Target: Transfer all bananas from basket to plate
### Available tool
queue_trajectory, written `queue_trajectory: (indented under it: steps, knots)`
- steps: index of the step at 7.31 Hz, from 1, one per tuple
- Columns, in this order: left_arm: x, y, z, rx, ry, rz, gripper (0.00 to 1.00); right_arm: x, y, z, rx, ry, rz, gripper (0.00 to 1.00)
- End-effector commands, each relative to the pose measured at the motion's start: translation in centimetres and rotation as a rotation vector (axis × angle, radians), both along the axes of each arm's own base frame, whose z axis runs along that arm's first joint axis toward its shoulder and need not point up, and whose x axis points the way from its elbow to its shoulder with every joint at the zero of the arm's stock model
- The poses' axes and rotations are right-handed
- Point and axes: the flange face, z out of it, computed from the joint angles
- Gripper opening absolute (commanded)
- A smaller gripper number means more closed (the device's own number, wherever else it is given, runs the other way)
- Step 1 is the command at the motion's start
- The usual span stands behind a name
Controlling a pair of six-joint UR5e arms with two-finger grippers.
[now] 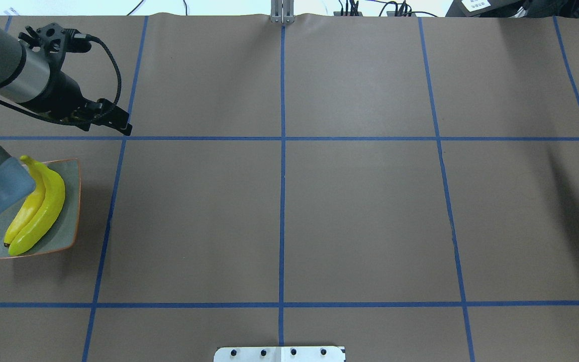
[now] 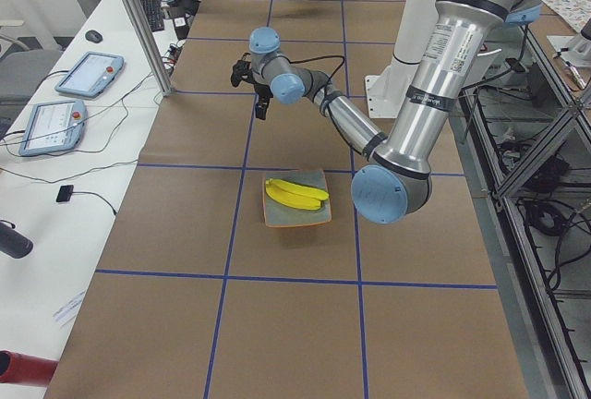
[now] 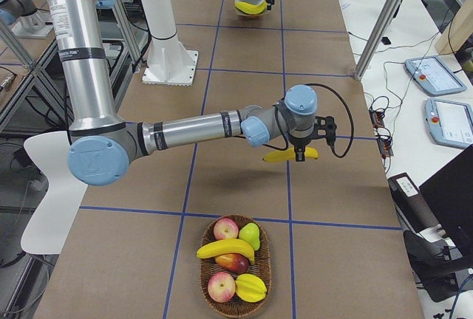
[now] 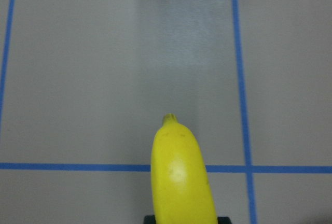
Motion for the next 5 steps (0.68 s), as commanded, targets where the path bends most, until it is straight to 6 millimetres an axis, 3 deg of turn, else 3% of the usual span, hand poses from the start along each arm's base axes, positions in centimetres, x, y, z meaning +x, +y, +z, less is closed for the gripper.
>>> queue_trajectory:
  steps: [1,2,3,5]
  knots:
    - [4.9,0.1,-4.5,0.003,0.067,0.024,0.99,-9.3,-1.3,-9.8,-0.059,-0.094,0.018,0.0]
    - [7.2,1.4,-4.9,0.044,0.129,0.055,0.99,-13.6,-0.4,-13.0,-0.099,-0.125,0.016,0.0]
    - [8.6,1.4,-5.3,0.009,0.21,0.029,0.99,-17.8,1.3,-16.7,-0.099,-0.141,0.029,0.0]
    - [11.9,2.3,-6.9,-0.008,0.349,0.038,0.99,-22.6,4.0,-21.5,-0.095,-0.185,0.013,0.0]
